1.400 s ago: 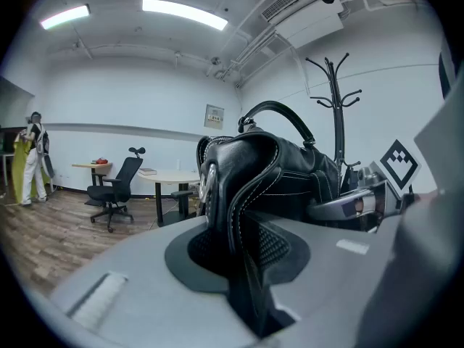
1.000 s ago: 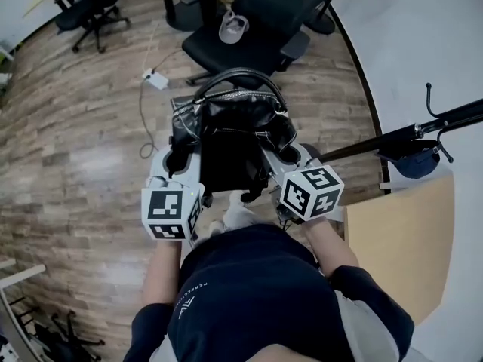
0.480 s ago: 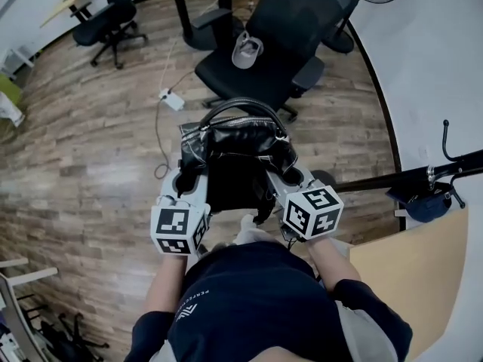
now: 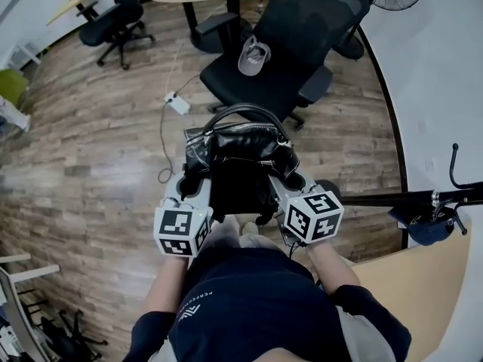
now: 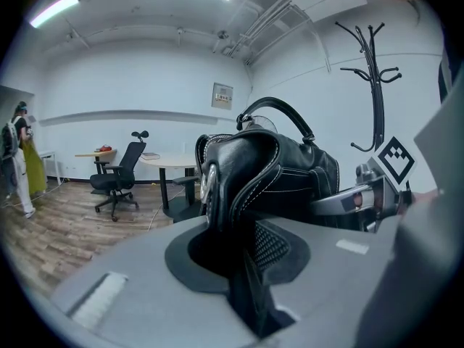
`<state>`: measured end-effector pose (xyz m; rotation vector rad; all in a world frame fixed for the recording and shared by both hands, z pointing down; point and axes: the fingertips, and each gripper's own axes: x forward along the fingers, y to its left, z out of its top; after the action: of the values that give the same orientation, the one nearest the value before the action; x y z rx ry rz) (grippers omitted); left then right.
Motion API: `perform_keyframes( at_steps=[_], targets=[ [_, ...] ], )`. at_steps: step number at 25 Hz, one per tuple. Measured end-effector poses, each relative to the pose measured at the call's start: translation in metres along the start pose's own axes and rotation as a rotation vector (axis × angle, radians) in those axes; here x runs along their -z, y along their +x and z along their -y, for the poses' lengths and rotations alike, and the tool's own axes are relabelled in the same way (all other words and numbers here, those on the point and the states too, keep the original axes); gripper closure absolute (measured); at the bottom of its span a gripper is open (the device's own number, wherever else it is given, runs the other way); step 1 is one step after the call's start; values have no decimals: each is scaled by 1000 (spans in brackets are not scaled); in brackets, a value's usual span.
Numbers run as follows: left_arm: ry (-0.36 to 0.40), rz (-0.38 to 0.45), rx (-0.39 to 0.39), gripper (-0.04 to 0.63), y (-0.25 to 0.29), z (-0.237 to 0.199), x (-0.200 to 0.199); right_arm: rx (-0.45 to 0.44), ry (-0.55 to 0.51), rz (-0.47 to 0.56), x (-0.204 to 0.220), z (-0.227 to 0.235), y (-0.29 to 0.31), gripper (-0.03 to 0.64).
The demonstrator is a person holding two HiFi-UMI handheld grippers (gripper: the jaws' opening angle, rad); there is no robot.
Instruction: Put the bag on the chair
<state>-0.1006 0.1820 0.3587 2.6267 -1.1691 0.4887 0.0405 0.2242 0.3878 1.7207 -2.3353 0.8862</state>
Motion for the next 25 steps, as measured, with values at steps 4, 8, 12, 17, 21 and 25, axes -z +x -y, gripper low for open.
perform_keyframes(
  at_steps=[4, 8, 12, 17, 21, 25],
  targets=[
    [1, 2, 17, 517, 21, -13, -7, 20, 12, -1, -12, 8, 17, 523],
    [-13, 10, 47, 517, 51, -30, -16, 53, 7, -4, -29, 21, 42, 523],
    [-36, 18, 66, 518, 81, -51, -30, 74, -2, -17, -53, 33, 71, 523],
    [-54, 19, 80, 522, 112, -76, -43, 80, -4, -18, -78, 48, 109, 522],
    [-57, 18, 80, 523, 131, -105, -54, 73, 2, -23, -96, 49, 143, 522],
    [-60, 17, 91, 526, 147, -128, -62, 71, 5, -24, -110, 51, 173, 522]
  ],
)
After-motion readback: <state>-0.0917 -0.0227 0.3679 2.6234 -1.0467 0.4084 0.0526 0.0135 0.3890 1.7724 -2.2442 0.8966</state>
